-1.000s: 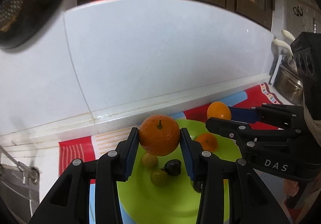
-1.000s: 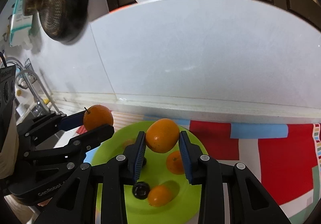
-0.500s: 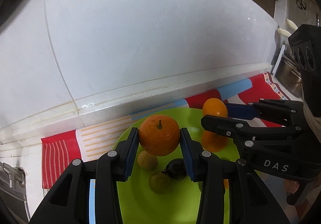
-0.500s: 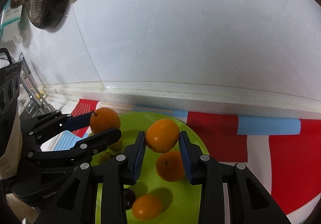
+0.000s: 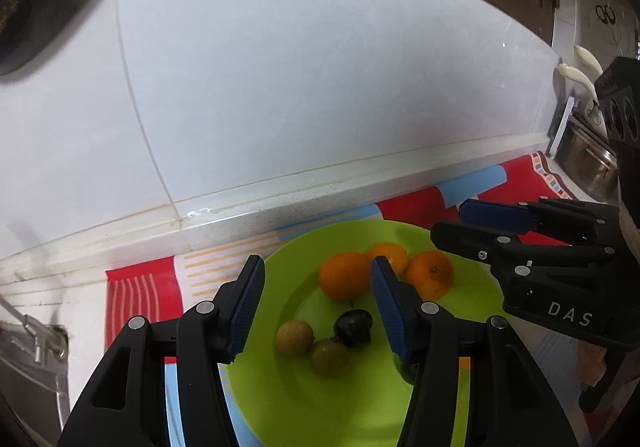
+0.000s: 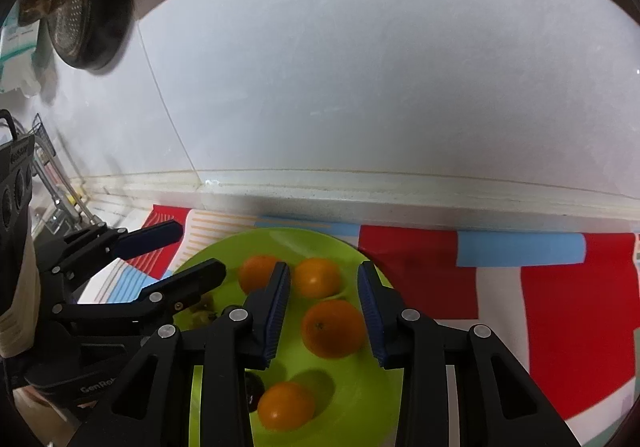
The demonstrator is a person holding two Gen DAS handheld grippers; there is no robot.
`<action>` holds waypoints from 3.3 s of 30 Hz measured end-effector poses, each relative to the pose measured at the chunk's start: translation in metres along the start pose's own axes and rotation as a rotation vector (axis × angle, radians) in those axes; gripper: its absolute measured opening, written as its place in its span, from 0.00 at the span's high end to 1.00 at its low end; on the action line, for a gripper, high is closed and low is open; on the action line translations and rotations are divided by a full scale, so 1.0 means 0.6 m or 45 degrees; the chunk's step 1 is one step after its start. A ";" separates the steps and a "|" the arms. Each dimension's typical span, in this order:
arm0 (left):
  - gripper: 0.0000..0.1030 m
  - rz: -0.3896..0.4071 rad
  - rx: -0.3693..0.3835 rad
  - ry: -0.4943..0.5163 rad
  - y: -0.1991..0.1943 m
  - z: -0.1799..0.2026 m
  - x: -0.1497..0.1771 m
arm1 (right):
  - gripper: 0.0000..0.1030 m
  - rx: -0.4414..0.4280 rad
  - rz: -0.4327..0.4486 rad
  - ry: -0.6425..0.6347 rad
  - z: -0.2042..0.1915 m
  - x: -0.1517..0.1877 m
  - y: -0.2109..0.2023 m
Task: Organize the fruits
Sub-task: 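Move both open grippers back toward the two fruits left on the cloth, then grasp the green stemmed fruit with the left gripper while the right grasps the yellow-brown fruit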
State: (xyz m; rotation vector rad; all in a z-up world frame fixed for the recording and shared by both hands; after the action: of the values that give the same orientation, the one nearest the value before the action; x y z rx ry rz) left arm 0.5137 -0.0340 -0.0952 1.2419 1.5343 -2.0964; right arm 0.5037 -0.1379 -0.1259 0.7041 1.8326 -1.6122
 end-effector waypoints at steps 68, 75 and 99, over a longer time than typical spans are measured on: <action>0.22 -0.134 0.009 0.065 -0.222 0.118 0.256 | 0.54 0.004 -0.210 -0.162 -0.076 0.265 -0.236; 0.22 -0.179 0.006 0.084 -0.199 0.118 0.275 | 0.54 -0.017 -0.280 -0.170 -0.077 0.291 -0.219; 0.50 -0.268 0.106 0.050 -0.132 0.128 0.291 | 0.68 -0.123 -0.373 -0.145 -0.092 0.320 -0.187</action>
State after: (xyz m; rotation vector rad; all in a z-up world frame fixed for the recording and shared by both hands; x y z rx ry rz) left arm 0.3214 -0.0228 -0.1695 1.2017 1.6767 -2.3004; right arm 0.2862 -0.0962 -0.1847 0.3046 1.9838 -1.6915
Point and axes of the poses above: each gripper's, at about its wrist camera, not at the fingertips, and y roughly the way its jaws point, z to its right, x to its underside, the point moved 9 cm from there along y, roughly the way its jaws point, and after that the axes turned 8 degrees about x, right-handed, at the moved point
